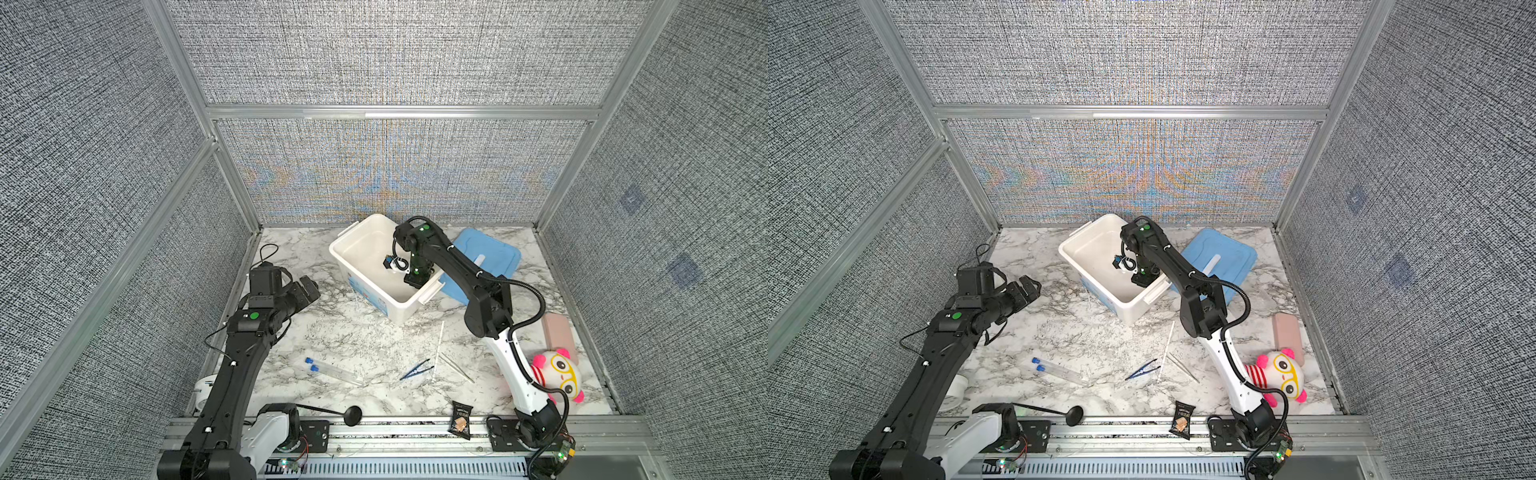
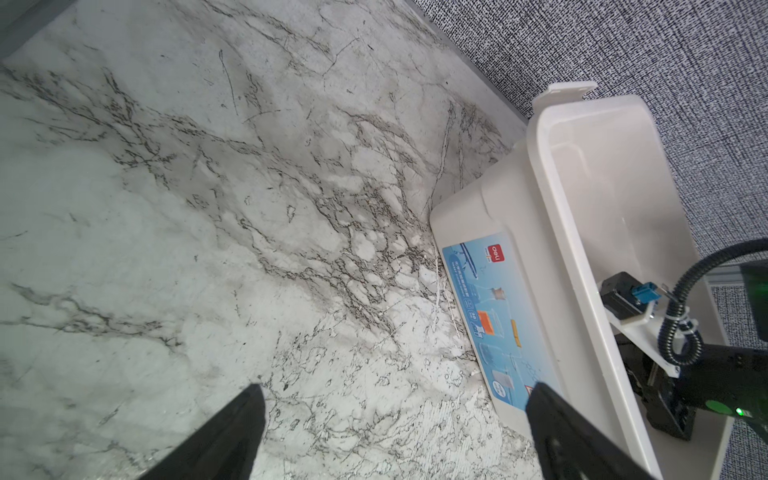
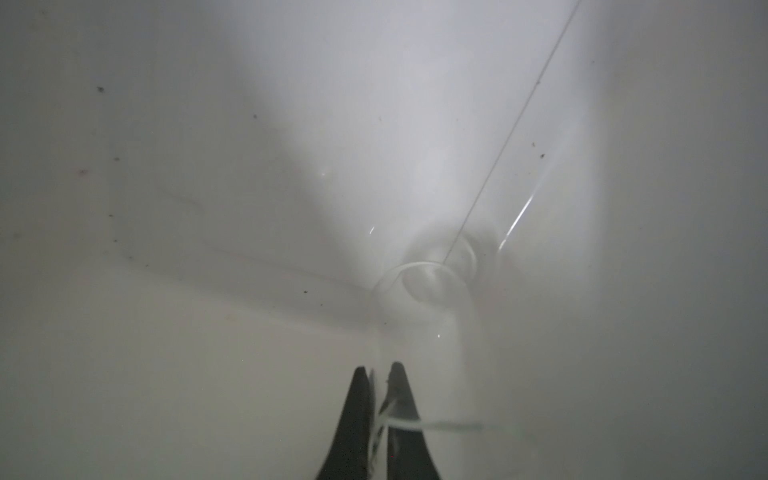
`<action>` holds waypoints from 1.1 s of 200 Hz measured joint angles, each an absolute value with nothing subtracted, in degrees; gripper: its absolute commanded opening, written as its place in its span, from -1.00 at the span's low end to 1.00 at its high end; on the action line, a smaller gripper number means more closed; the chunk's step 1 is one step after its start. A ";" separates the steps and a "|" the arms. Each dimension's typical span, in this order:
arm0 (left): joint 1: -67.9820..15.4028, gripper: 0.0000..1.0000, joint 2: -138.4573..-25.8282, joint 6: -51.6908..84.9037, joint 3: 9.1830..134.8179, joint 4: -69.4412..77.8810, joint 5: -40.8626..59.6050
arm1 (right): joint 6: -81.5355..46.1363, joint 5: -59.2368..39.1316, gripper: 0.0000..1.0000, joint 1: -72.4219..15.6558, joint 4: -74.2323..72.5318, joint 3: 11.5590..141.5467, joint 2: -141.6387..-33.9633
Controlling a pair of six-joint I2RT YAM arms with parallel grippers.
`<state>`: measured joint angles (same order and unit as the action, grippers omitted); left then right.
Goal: Organize the chemistry lab equipment
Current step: 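Carry the beaker into the white bin and lower it, right gripper, then release the beaker and move the right gripper toward the test tubes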
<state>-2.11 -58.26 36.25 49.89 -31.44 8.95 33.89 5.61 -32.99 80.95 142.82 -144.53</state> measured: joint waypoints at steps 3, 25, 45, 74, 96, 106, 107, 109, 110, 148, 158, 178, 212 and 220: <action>-2.11 0.98 -58.24 36.25 49.89 -31.44 8.95 | 33.89 5.78 -1.00 -32.97 80.88 142.80 -144.62; -2.11 0.98 -57.76 36.40 49.36 -31.22 8.95 | 33.98 7.42 -0.98 -32.67 80.07 141.93 -144.70; -2.11 0.98 -58.28 36.73 49.41 -31.38 8.99 | 34.44 8.97 -0.93 -32.45 80.18 140.81 -144.33; -2.11 0.98 -58.59 37.10 50.87 -31.90 9.13 | 34.98 10.09 -0.84 -32.21 79.48 139.26 -144.18; -2.11 0.98 -58.15 37.08 49.91 -31.99 9.10 | 35.20 10.39 -0.75 -32.21 79.22 138.96 -144.20; -2.11 0.98 -57.76 37.08 49.71 -32.03 9.10 | 35.31 10.46 -0.66 -32.25 79.15 138.87 -144.09; -2.11 0.98 -57.71 37.08 49.69 -32.03 9.10 | 35.31 10.44 -0.65 -32.25 79.13 138.85 -144.07; -2.11 0.98 -57.63 37.08 49.67 -32.03 9.10 | 35.31 10.41 -0.63 -32.25 79.11 138.78 -144.00; -2.11 0.98 -57.58 37.08 49.65 -32.03 9.10 | 35.33 10.44 -0.62 -32.25 79.09 138.76 -143.98; -2.11 0.98 -57.28 36.88 49.69 -32.27 9.06 | 35.33 9.65 -0.40 -32.71 79.02 138.56 -141.05; -2.11 0.98 -57.21 36.88 49.76 -32.27 9.06 | 35.33 8.97 -0.39 -33.01 79.00 138.56 -140.07; -2.11 0.98 -56.97 36.88 49.76 -32.25 9.08 | 35.31 8.12 -0.34 -33.56 78.91 138.56 -137.86; -2.11 0.98 -55.57 36.95 49.30 -32.51 8.93 | 34.46 4.01 -0.31 -33.95 78.24 138.32 -132.00; -2.11 0.98 -55.20 37.08 48.88 -32.49 8.93 | 34.15 3.16 -0.31 -34.09 77.52 137.69 -129.91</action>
<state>-2.11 -55.20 37.08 48.88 -32.49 8.93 34.15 3.16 -34.09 77.52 137.69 -129.91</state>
